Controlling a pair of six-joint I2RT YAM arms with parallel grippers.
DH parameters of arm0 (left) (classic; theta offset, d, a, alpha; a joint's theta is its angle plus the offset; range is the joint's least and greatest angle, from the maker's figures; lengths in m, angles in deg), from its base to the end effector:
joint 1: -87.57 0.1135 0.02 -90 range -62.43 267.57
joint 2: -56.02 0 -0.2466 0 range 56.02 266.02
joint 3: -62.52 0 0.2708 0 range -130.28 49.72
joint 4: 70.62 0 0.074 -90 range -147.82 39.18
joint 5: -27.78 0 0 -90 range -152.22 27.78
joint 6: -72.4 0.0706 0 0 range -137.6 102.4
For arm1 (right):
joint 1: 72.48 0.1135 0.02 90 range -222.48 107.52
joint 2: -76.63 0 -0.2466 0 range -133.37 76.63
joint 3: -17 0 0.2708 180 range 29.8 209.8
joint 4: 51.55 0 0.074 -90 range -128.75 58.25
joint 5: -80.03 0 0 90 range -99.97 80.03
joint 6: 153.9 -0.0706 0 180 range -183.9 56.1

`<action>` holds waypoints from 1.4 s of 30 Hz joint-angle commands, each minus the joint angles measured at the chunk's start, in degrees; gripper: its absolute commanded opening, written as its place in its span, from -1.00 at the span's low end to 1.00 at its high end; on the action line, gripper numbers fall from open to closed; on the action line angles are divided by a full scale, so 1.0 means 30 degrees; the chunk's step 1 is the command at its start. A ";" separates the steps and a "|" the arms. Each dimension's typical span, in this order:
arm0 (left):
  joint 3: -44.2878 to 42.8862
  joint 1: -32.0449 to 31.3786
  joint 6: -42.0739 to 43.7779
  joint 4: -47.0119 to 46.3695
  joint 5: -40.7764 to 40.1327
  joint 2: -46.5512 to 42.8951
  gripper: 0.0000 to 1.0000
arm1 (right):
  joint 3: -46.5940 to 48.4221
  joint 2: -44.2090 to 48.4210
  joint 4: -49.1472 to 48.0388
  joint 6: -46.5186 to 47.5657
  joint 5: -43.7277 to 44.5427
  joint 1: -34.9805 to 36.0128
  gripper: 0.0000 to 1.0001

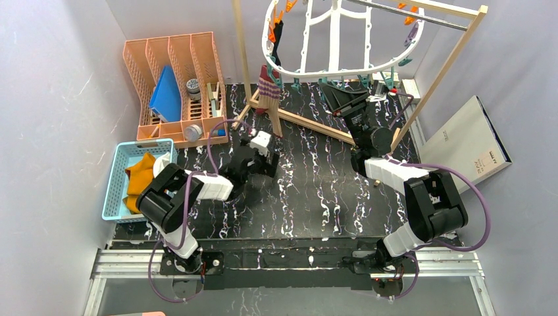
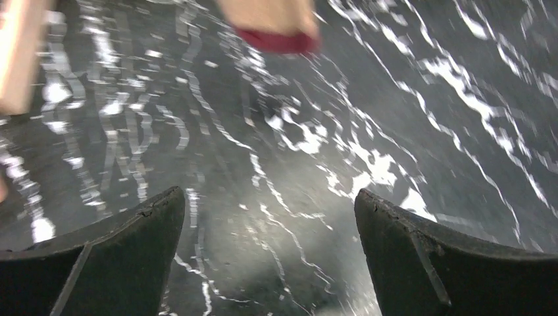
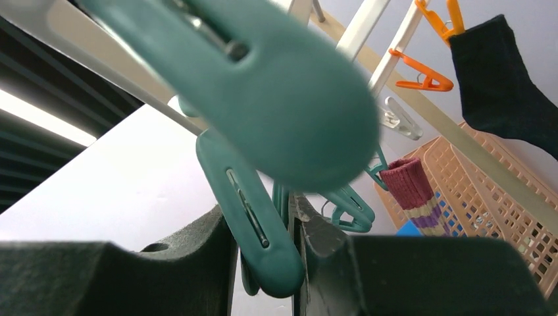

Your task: Remove the socks clipped to the hanger

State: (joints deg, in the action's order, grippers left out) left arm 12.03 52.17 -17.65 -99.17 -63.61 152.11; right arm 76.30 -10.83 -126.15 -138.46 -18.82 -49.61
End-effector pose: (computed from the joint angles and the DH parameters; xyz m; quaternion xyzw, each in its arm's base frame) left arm 0.3057 -0.2152 0.1228 0.2373 0.7683 -0.1717 0.5692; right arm 0.3154 0.1448 0.3362 0.0968 0.3642 0.7146 0.5894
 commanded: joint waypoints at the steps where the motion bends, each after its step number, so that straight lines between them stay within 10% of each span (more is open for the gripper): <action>1: 0.2720 -0.0300 -0.2422 -1.1865 -0.7186 0.0259 0.97 | -0.0584 0.0275 -0.5356 0.0308 -0.0713 -0.0043 -0.59; 11: -0.0616 -0.0300 -0.4037 -1.8115 -0.2374 0.6039 0.97 | -0.0654 0.0172 -0.5532 0.0158 -0.0729 -0.0165 -0.59; 28: -0.4307 0.0054 -0.3461 -1.7888 -0.5256 0.8195 0.95 | -0.0587 0.0066 -0.5499 -0.0263 -0.0958 -0.0765 -0.59; 31: -0.4644 0.0348 -0.3776 -1.7600 -0.4563 0.8452 0.50 | -0.0588 0.0037 -0.5556 -0.0285 -0.1003 -0.0777 -0.59; 35: -0.5142 0.1095 -0.4974 -1.7183 -0.2567 0.8796 -1.00 | -0.0592 0.0062 -0.5529 -0.0311 -0.1024 -0.0884 -0.59; 42: -0.5042 0.1497 -0.5306 -1.7012 -0.1087 0.8443 -1.00 | -0.0435 -0.0045 -0.5488 -0.0424 -0.1071 -0.1001 -0.58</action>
State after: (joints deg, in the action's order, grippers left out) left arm -2.42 56.24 -32.63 -146.11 -70.12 178.60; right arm 75.73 -10.72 -126.21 -139.42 -20.45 -52.21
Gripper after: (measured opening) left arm 0.026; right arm 0.363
